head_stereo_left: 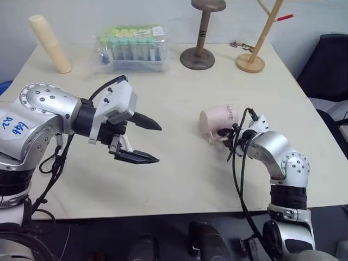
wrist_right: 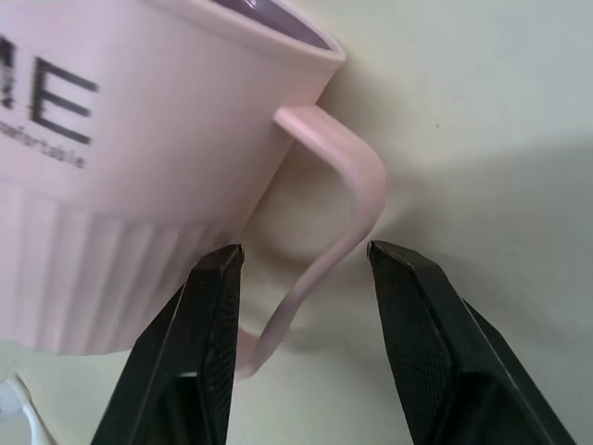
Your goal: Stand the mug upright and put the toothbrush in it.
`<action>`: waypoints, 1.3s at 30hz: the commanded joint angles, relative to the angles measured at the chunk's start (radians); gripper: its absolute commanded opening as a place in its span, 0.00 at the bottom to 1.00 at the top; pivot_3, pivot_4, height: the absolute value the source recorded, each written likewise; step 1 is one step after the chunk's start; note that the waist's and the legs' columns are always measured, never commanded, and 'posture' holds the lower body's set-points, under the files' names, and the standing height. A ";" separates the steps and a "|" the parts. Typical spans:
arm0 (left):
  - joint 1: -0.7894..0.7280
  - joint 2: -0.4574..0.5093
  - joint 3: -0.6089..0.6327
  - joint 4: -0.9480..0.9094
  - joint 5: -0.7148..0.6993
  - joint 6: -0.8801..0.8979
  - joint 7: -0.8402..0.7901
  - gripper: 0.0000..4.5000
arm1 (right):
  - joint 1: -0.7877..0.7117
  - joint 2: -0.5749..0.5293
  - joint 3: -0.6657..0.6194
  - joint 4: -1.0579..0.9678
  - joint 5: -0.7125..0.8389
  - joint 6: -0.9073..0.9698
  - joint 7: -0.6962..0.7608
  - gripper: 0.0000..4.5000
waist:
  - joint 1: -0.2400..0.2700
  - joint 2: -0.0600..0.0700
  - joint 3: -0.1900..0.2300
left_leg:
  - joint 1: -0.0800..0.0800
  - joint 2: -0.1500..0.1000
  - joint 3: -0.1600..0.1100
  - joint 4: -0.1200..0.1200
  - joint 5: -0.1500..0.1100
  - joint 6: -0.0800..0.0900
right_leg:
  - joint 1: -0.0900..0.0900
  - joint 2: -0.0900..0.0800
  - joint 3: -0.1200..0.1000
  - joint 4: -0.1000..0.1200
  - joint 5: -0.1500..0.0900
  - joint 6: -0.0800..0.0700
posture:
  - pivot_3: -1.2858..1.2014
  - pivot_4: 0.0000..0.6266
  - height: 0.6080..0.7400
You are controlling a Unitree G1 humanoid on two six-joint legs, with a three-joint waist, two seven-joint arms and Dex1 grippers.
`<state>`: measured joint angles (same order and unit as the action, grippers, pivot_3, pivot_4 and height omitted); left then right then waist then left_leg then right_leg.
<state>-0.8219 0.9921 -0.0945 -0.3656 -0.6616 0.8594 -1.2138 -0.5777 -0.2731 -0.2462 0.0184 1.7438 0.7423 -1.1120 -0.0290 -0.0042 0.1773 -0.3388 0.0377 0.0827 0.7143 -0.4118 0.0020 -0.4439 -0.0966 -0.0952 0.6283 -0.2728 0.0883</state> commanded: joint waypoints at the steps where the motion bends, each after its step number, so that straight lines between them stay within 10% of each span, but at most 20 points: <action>1: -0.032 -0.002 0.014 0.004 0.005 -0.007 -0.003 0.96 | 0.018 0.017 0.001 0.063 -0.043 0.003 0.014 0.49 | 0.000 0.000 0.000 | 0.000 0.000 0.000 0.000 0.000 0.000 | 0.000 0.000 0.000 0.000 0.000 0.000 | 0.52 0.24 1.00; 6: -0.036 0.002 0.017 0.005 0.001 -0.004 -0.005 0.96 | 0.002 0.023 -0.003 0.082 -0.085 0.006 0.043 0.45 | 0.000 -0.001 -0.001 | 0.000 0.000 0.000 0.000 0.000 0.000 | 0.000 0.000 0.000 0.000 0.000 0.000 | 0.52 0.24 1.00; 12: -0.048 -0.008 0.013 0.020 0.018 -0.014 0.010 0.96 | -0.004 0.026 -0.012 0.090 -0.117 0.021 0.069 0.03 | 0.000 -0.001 -0.001 | 0.000 0.001 0.000 0.000 0.000 0.000 | 0.000 0.000 0.000 0.000 0.000 0.000 | 0.52 0.24 1.00; 19: -0.046 -0.018 0.025 0.028 0.017 -0.007 0.029 0.96 | -0.014 -0.001 -0.009 0.056 -0.172 0.076 0.163 0.01 | 0.000 -0.001 -0.001 | 0.000 0.001 0.000 0.000 0.000 0.000 | 0.000 0.000 0.000 0.000 0.000 0.000 | 0.52 0.24 1.00; 26: 0.049 -0.018 0.233 0.055 -0.062 0.135 0.194 0.96 | -0.081 -0.193 0.285 -0.085 -0.751 -0.061 0.843 0.01 | -0.004 0.004 0.003 | -0.003 -0.004 0.001 -0.001 -0.001 0.002 | -0.004 0.002 0.001 -0.001 0.001 0.001 | 0.52 0.24 1.00; 39: 0.286 0.084 0.529 -0.047 -0.193 0.303 0.313 0.96 | -0.179 0.162 0.512 0.536 -1.470 -0.877 1.339 0.01 | -0.006 0.004 0.003 | -0.006 -0.006 -0.005 0.000 0.000 0.001 | -0.003 -0.002 -0.011 -0.002 0.001 0.001 | 0.52 0.24 1.00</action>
<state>-0.5464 1.0581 0.4018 -0.3663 -0.8380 1.1665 -0.9087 -0.7381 -0.1291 0.2751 0.5094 0.3253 -0.0342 0.1999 -0.0352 0.0003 0.1804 -0.3450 0.0310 0.0773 0.7148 -0.4120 0.0031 -0.4466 -0.0985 -0.1061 0.6266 -0.2722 0.0893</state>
